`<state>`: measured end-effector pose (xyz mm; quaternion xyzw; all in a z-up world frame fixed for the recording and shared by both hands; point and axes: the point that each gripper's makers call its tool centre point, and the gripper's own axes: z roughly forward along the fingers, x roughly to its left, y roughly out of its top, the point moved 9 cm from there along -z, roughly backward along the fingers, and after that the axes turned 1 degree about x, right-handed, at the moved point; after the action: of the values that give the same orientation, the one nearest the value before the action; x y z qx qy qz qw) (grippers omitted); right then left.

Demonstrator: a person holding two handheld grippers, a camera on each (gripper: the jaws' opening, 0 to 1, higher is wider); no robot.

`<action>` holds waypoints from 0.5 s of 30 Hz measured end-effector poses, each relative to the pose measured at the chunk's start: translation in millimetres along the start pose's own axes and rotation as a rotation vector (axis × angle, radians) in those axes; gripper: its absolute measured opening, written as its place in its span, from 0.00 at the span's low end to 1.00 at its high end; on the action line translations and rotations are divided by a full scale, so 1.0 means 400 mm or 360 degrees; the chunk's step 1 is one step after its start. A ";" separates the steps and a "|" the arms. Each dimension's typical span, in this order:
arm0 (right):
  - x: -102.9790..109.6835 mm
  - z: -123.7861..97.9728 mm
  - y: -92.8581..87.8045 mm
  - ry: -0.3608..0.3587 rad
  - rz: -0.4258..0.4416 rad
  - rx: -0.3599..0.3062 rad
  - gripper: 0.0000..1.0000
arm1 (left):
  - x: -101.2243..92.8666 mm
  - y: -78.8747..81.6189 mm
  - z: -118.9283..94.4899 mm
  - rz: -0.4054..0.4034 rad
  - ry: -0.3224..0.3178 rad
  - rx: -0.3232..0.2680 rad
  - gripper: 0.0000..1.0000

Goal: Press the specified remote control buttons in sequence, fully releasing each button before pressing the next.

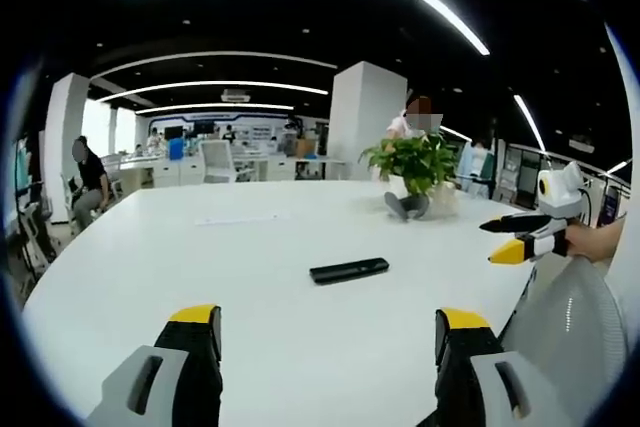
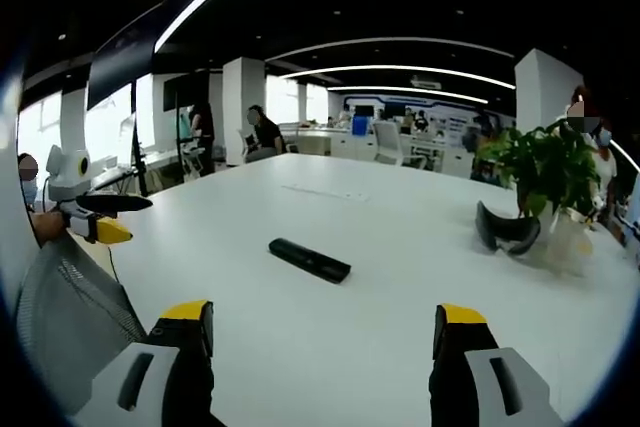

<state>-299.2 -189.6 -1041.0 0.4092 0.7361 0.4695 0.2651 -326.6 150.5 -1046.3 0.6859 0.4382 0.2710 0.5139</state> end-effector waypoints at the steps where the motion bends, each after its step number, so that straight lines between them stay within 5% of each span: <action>1: 0.000 0.000 0.001 -0.0001 -0.0008 -0.0004 0.91 | -0.001 0.000 0.000 0.0008 -0.0004 0.0001 0.91; 9: -0.012 -0.006 0.000 -0.0042 0.0031 -0.0016 0.89 | 0.007 -0.012 0.012 -0.0001 0.0016 0.0121 1.00; 12: -0.016 -0.003 -0.003 -0.0043 0.0024 -0.0001 0.89 | 0.027 -0.028 0.016 -0.0223 0.0044 0.0307 1.00; 15: -0.018 0.000 -0.009 -0.0033 0.0003 0.0026 0.88 | 0.058 -0.037 0.034 -0.0180 0.0014 0.0498 1.00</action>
<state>-296.6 -196.6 -1044.2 0.4169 0.7368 0.4593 0.2689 -309.3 165.6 -1066.7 0.7306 0.5152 0.1731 0.4132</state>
